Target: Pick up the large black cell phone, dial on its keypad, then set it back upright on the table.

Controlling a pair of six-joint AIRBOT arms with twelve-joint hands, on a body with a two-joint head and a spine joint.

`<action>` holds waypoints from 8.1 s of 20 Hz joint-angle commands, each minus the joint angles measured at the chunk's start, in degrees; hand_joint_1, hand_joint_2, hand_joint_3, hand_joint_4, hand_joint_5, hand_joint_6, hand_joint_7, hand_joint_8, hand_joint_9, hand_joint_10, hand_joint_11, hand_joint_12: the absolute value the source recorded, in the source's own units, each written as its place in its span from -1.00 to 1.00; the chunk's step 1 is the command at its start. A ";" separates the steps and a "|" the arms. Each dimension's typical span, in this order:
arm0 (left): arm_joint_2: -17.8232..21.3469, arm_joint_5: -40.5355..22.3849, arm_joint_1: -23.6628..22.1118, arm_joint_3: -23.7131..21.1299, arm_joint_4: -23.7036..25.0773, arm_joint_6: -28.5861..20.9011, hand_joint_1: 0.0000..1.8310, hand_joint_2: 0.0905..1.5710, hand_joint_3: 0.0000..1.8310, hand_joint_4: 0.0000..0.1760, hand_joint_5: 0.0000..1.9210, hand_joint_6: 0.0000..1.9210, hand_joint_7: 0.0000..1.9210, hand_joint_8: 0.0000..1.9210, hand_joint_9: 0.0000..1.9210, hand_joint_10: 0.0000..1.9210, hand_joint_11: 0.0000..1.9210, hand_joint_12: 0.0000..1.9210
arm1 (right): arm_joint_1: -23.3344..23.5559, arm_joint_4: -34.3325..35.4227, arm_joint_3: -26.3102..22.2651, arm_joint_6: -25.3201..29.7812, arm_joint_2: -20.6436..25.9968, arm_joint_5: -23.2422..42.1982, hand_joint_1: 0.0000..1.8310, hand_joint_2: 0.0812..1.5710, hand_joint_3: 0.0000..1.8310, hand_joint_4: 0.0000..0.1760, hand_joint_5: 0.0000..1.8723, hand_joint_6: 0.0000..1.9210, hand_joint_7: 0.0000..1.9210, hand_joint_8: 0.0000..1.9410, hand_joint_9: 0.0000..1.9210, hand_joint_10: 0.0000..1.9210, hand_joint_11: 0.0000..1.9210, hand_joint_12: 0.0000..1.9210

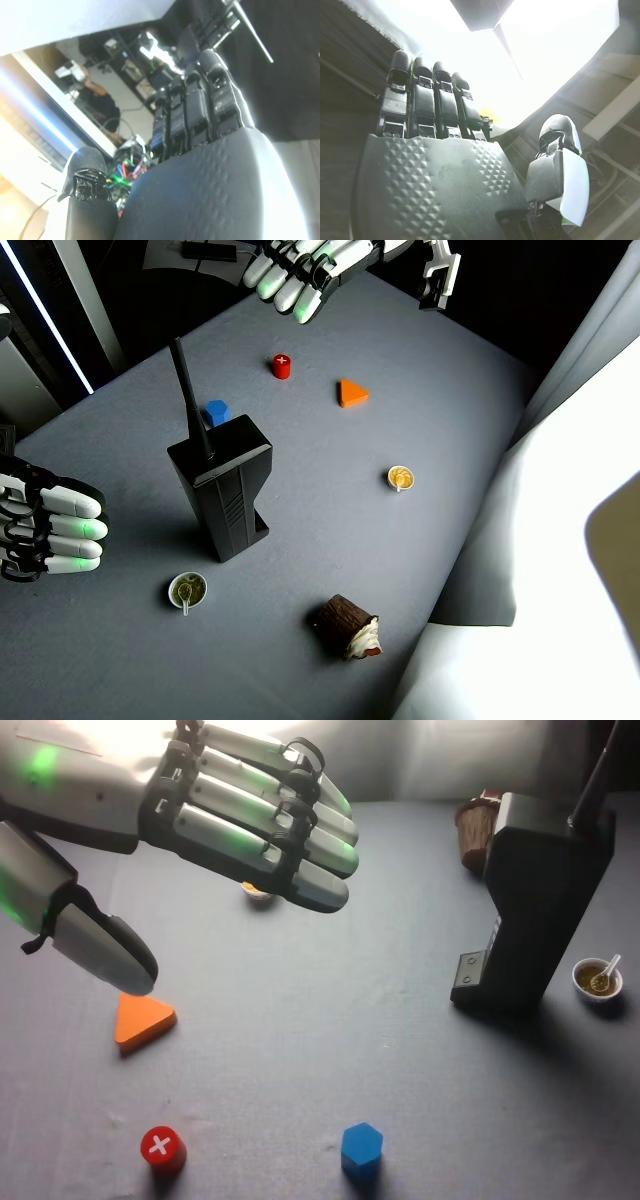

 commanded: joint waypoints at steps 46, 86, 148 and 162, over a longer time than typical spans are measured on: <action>0.00 7.67 5.57 -0.25 -9.48 -1.53 -1.00 0.57 -1.00 -1.00 -0.81 -1.00 -0.81 -1.00 -0.81 -1.00 -1.00 -0.37 | 13.50 3.23 17.31 7.30 -18.39 6.37 -0.30 0.32 -0.99 -1.00 -0.98 -1.00 -0.95 -1.00 -0.94 -1.00 -1.00 -0.70; -2.56 4.57 6.11 5.93 -11.67 1.28 -0.98 0.57 -1.00 -1.00 -0.80 -1.00 -0.79 -1.00 -0.80 -1.00 -1.00 -0.34 | 17.60 -0.62 28.00 10.14 -27.67 -0.05 0.26 0.47 -1.00 -1.00 -0.42 -0.97 -0.28 -0.97 -0.18 -0.90 -0.44 0.11; -4.85 27.22 10.09 -10.67 -29.77 15.75 0.43 0.27 -0.36 -0.22 -0.82 -1.00 -0.33 0.80 -0.07 1.00 -0.17 1.00 | 21.69 -16.29 26.60 13.03 -18.71 7.17 0.62 0.42 -1.00 -1.00 0.02 -0.12 -0.23 0.25 -0.17 0.33 -0.08 0.59; -4.17 24.80 11.52 -5.51 -30.36 13.82 0.44 0.27 -0.39 -0.26 -0.81 -1.00 -0.32 0.76 -0.10 1.00 -0.19 1.00 | 22.21 -16.29 26.76 12.44 -19.16 7.17 0.62 0.42 -1.00 -1.00 0.02 -0.11 -0.20 0.19 -0.15 0.32 -0.08 0.59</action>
